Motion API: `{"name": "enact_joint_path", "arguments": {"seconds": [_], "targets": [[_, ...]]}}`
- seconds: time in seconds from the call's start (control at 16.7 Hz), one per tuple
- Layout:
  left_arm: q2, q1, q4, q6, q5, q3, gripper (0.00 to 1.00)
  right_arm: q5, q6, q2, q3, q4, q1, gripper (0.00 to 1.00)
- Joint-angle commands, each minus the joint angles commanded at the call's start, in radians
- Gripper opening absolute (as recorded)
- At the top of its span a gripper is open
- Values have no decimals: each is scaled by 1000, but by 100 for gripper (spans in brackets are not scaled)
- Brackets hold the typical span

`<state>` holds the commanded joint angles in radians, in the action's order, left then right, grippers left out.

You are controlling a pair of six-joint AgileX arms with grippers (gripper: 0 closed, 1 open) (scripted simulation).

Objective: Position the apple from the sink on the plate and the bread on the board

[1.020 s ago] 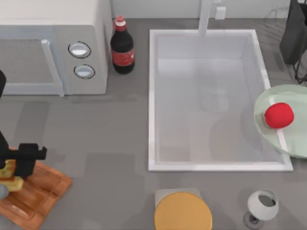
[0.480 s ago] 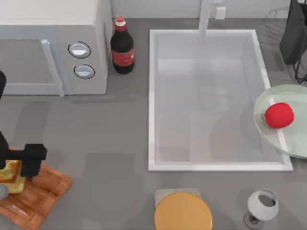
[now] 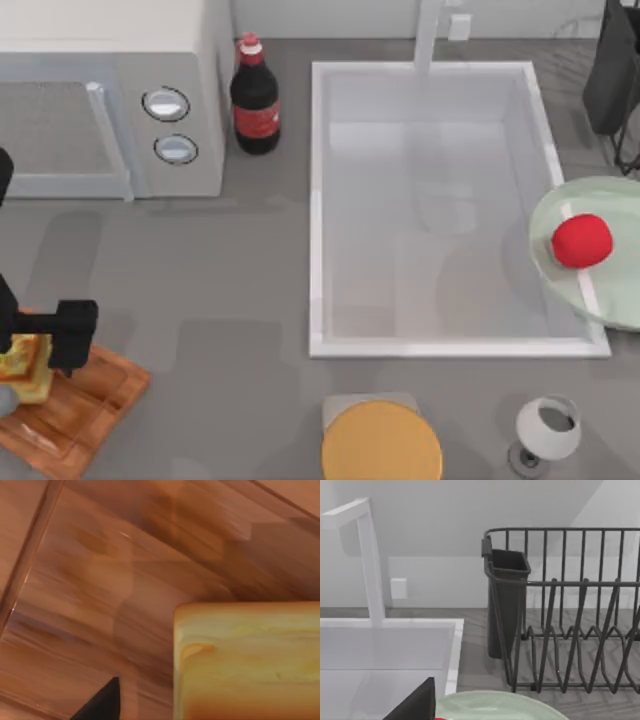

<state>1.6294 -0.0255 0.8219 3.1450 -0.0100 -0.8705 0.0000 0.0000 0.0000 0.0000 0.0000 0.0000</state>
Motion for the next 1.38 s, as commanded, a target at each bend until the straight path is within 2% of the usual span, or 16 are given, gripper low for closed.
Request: {"name": "enact_joint_path", "arguments": {"seconds": [0.18,0.3,0.6,0.84,1.2,1.38], "targets": [[-52,1,-12,-59,4,4,100,0,0,0,0,0,0,100],[-129,1,-32,-150,10,14,100,0,0,0,0,0,0,100],[-429,5,-126,-559,27,84,100,0,0,0,0,0,0,100],[-726,10,-238,-1066,37,185,100,0,0,0,0,0,0,100],[-1147,18,-443,-1992,39,402,100,0,0,0,0,0,0,100],[-1317,21,-552,-2400,35,530,100,0,0,0,0,0,0,100]]}}
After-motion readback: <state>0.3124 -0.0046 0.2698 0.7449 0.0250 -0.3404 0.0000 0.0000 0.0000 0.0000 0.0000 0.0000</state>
